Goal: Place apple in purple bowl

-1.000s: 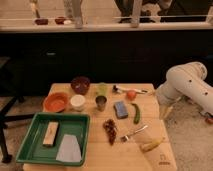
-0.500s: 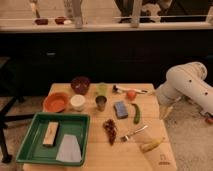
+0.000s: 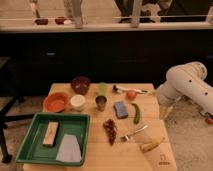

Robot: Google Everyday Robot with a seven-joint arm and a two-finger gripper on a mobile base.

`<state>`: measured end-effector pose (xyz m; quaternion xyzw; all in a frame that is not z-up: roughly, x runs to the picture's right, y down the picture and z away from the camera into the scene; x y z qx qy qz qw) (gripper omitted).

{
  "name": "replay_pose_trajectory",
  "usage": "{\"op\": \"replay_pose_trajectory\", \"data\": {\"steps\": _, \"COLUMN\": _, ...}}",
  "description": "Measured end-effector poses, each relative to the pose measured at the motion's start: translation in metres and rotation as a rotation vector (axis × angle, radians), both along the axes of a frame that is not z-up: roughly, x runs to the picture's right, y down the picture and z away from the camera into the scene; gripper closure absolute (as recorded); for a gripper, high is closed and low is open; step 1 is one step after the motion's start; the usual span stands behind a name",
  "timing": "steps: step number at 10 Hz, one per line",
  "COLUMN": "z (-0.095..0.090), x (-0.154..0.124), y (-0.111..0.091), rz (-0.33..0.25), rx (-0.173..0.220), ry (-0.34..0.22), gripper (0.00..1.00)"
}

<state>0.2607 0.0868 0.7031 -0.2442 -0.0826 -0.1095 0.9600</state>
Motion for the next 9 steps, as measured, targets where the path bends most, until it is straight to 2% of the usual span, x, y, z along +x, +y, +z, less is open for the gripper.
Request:
{"op": "replay_pose_trajectory", "data": {"steps": 5, "z": 0.0, "x": 0.0, "y": 0.0, "rz": 0.0, "rx": 0.0, "ry": 0.0, "gripper": 0.2}}
{"op": "replay_pose_trajectory", "data": {"steps": 7, "z": 0.002, "x": 0.003, "y": 0.001, "rz": 0.0, "rx": -0.017, "ry": 0.006, "gripper": 0.2}}
{"op": "replay_pose_trajectory", "data": {"steps": 8, "z": 0.01, "x": 0.004, "y": 0.001, "rz": -0.014, "rx": -0.04, "ry": -0.005, "gripper": 0.2}}
{"op": "replay_pose_trajectory", "data": {"steps": 9, "z": 0.025, "x": 0.001, "y": -0.002, "rz": -0.039, "rx": -0.056, "ry": -0.048, "gripper": 0.2}}
